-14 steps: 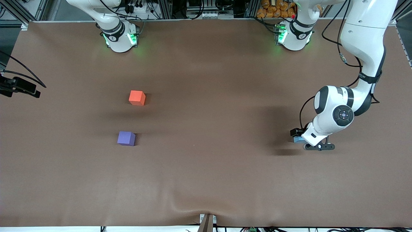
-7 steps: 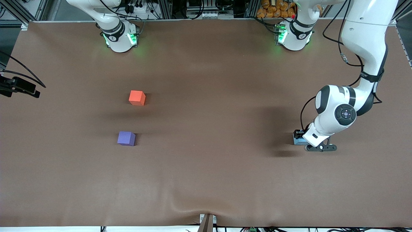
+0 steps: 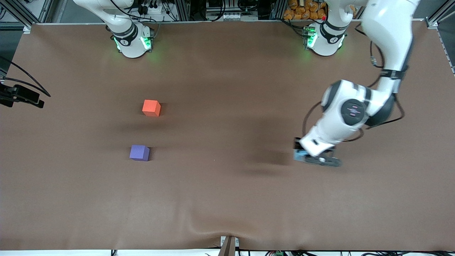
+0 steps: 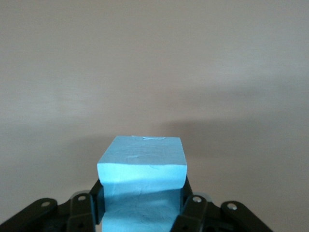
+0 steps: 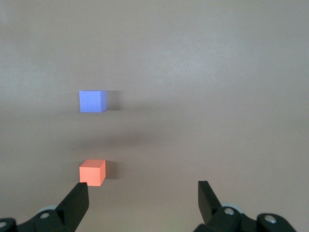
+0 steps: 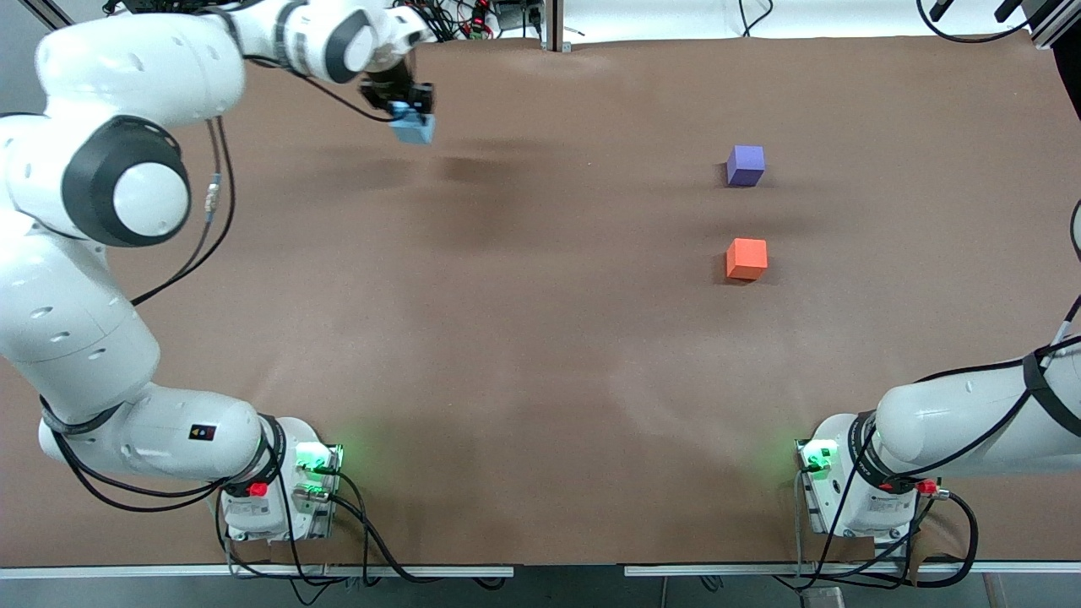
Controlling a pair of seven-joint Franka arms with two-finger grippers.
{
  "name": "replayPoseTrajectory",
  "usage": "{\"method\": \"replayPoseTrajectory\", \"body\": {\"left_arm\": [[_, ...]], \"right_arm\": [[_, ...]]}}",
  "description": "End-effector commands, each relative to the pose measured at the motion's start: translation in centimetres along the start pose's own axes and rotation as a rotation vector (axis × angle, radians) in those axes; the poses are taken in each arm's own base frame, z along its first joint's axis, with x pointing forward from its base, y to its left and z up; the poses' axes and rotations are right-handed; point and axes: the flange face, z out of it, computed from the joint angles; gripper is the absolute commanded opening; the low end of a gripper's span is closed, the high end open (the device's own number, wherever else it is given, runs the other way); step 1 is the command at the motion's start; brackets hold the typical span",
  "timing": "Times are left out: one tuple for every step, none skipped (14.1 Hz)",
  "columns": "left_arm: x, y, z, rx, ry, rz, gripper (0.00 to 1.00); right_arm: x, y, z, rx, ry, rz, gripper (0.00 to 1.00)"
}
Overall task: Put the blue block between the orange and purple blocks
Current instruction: 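Carry the blue cube toward the table middle while the right gripper reaches in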
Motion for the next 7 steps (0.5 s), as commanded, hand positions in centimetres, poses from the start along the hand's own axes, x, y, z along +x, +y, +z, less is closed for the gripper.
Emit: {"method": "replayPoseTrajectory", "body": {"left_arm": [[0.5,7.5,1.1,-0.01,0.011,0.025,0.0],[0.0,10.2,1.2,-0.022,0.013,0.039,0.0],[-0.5,12.8,1.8,-0.032,0.01,0.018,0.0],[-1.1,15.7,1.8,-0.042,0.018,0.0,0.0],[-1.4,17.9,2.3,-0.052,0.019,-0.009,0.0],[-1.8,19.7,2.6,-0.061,0.019,-0.006,0.0],[-2.2,20.8,3.3,-0.067,0.01,-0.009,0.0]], "right_arm": [[0.3,0.0,-0.5,-0.005,0.007,0.009,1.0],[0.3,0.0,-0.5,-0.005,0.008,0.009,1.0],[0.3,0.0,-0.5,-0.005,0.008,0.009,1.0],[0.3,0.0,-0.5,-0.005,0.008,0.009,1.0],[0.3,-0.1,-0.5,-0.005,0.008,0.007,1.0],[0.3,-0.1,-0.5,-0.005,0.008,0.007,1.0],[0.3,-0.1,-0.4,-0.005,0.007,0.007,1.0]]}}
